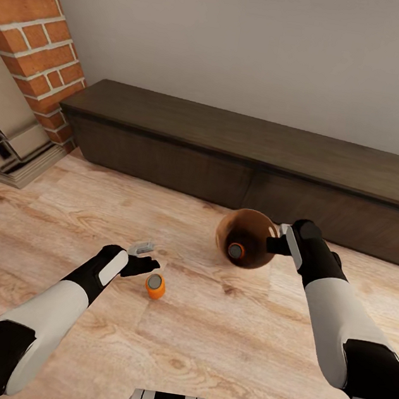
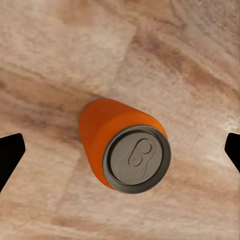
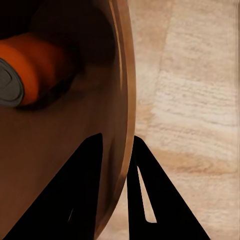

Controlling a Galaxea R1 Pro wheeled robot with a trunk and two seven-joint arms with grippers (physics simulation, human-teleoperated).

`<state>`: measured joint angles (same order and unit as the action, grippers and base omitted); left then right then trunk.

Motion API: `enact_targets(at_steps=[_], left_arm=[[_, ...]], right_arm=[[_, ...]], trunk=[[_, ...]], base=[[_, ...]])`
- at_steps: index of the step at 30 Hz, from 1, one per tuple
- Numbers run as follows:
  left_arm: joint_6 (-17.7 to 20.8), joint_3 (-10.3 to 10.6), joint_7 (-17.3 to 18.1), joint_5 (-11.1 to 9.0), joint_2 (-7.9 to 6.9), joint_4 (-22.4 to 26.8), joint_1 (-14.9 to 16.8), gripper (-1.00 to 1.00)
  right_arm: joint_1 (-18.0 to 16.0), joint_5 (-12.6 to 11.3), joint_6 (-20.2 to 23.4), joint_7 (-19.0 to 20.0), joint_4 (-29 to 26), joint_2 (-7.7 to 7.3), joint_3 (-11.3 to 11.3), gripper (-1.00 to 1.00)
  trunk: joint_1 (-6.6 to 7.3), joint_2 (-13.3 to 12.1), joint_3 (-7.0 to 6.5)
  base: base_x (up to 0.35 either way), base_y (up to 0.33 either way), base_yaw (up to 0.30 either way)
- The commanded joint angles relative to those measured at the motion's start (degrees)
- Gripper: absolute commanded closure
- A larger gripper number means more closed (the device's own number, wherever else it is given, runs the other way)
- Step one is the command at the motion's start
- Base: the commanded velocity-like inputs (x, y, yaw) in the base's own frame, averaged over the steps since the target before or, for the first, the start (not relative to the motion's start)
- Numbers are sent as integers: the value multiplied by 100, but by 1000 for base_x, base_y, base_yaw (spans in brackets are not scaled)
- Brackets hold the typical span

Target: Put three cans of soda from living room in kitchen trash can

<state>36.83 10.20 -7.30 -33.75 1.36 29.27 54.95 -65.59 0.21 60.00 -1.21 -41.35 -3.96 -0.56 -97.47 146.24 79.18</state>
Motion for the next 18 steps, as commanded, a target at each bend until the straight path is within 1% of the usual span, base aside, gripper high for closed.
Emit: enact_targets(at_steps=[1,8,15,18], left_arm=[[0,0,0,0,1,0,0,-100],[-5,0,0,0,4,0,0,-100],[-8,0,0,2,9,-2,0,-100],[-9,0,0,5,20,-6,0,-100]], right_arm=[[-17,-73,0,24,0,1,3,100],[-162,-69,0,24,-11,13,3,100],[-234,-72,0,24,-50,22,3,100],[-258,-69,0,25,-73,59,-1,100]], trunk=[[1,0,0],[1,0,0],[1,0,0],[-7,4,66]], base=[[0,0,0],[0,0,0],[0,0,0],[0,0,0]])
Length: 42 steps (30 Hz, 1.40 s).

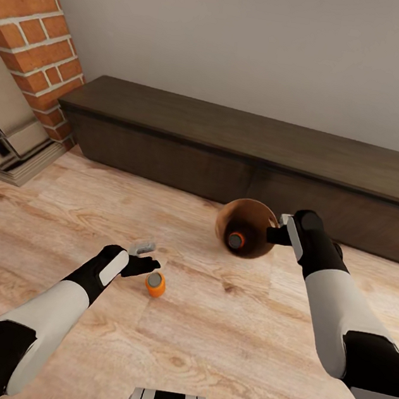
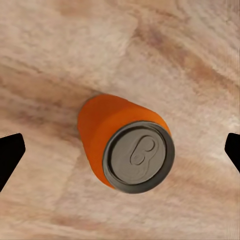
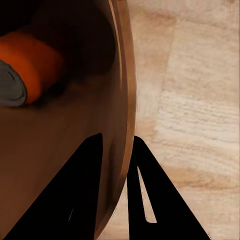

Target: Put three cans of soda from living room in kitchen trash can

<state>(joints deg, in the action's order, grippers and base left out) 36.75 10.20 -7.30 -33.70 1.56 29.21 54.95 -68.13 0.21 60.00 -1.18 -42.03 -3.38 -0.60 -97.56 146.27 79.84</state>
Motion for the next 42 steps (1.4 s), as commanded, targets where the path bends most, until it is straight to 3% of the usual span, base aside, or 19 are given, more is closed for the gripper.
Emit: enact_targets(at_steps=[1,8,17,25,38,42], left_arm=[[-1,0,0,-2,17,-1,1,-100],[-1,0,0,-5,75,-3,-1,-100],[-5,0,0,-5,81,5,-11,-100],[-4,0,0,-5,82,5,-11,-100],[-55,0,1,-1,82,5,-11,-100],[-75,0,1,3,80,5,-11,-100]], right_arm=[[-8,-70,0,22,-9,11,3,100],[-16,-66,0,22,-15,33,0,100],[-16,-65,0,21,-24,51,-4,100],[-16,-65,0,22,-25,60,-9,100],[-13,-61,0,21,-25,65,-12,100],[-11,-64,0,21,-25,65,-115,100]], trunk=[[-1,2,22],[-19,12,177],[-19,12,177],[-40,22,354],[-40,22,354],[-50,28,443]], base=[[0,0,0],[0,0,0],[0,0,0],[0,0,0],[0,0,0],[0,0,0]])
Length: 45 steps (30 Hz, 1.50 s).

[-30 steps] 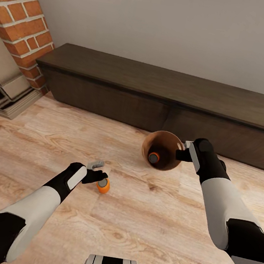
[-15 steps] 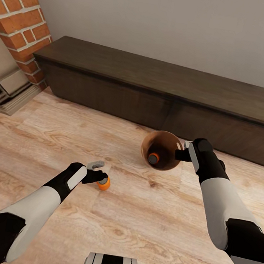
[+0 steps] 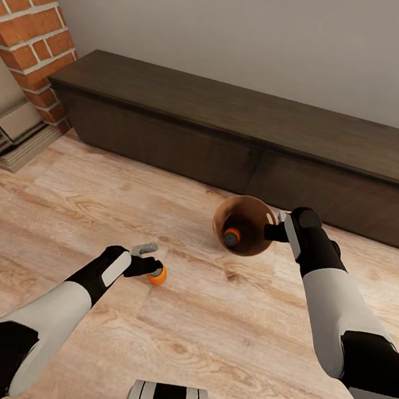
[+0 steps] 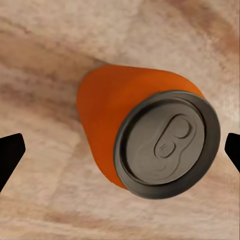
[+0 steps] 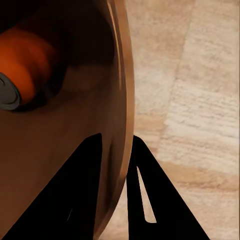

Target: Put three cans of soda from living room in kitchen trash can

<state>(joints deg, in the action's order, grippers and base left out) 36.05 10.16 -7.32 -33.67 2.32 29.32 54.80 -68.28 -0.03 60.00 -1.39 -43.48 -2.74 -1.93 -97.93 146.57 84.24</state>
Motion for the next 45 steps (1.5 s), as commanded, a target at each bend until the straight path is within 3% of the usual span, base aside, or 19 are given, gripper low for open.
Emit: enact_targets(at_steps=[1,22,28,36,40,45], left_arm=[[-6,4,4,0,4,-6,4,-100],[-10,4,15,-4,7,-6,4,-100],[-10,77,14,-8,145,-6,4,-100],[-10,91,13,-8,179,-6,9,-100],[-10,91,17,-8,181,-6,11,-100],[-23,92,14,-8,181,-6,8,-100]], right_arm=[[5,-41,0,43,120,2,9,100],[8,-41,0,43,120,37,-35,100],[8,-36,0,43,120,34,-36,100],[8,-35,0,44,120,36,-36,100],[8,-33,0,43,120,36,-39,100],[8,-33,0,43,120,37,-42,100]], trunk=[[-13,-2,3],[-13,-2,3],[-13,-2,3],[-13,-2,3],[-23,3,92],[-23,3,92]], base=[[0,0,0],[0,0,0],[0,0,0],[0,0,0],[0,0,0],[0,0,0]])
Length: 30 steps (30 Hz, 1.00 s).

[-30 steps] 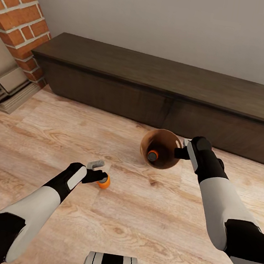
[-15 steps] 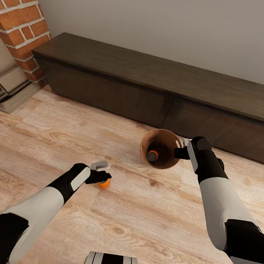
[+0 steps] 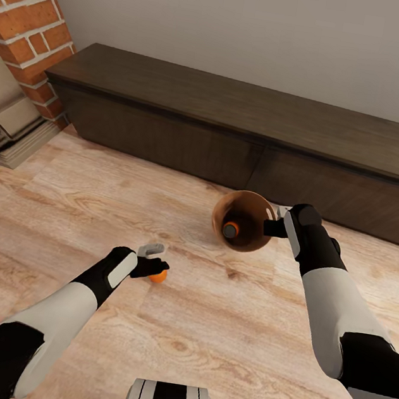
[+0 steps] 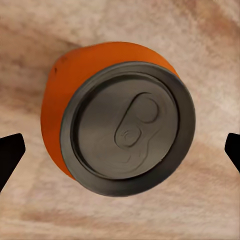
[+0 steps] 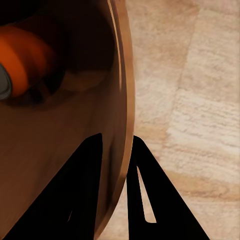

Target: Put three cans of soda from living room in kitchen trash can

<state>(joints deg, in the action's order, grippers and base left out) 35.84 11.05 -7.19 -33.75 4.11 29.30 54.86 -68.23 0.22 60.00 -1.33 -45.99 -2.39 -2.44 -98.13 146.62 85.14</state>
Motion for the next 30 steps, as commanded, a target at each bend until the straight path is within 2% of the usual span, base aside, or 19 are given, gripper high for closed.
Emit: enact_targets(at_steps=[1,10,11,19,30], left_arm=[[-10,2,1,0,2,-3,3,-100],[-68,2,6,-2,2,5,-1,-100],[-70,2,6,-3,2,9,-1,100],[-173,93,7,-1,-5,10,-3,100],[-182,107,6,-1,-4,6,-4,100]], right_arm=[[3,-57,0,39,371,1,9,100],[3,-57,0,37,371,1,7,100],[3,-57,0,37,371,1,7,100],[3,-57,0,37,371,1,7,100],[3,-57,0,37,371,1,7,100]], trunk=[[-4,-2,1],[-4,-2,1],[-4,-2,1],[-4,-2,1],[-4,-2,1]], base=[[0,0,0],[0,0,0],[0,0,0],[0,0,0],[0,0,0]])
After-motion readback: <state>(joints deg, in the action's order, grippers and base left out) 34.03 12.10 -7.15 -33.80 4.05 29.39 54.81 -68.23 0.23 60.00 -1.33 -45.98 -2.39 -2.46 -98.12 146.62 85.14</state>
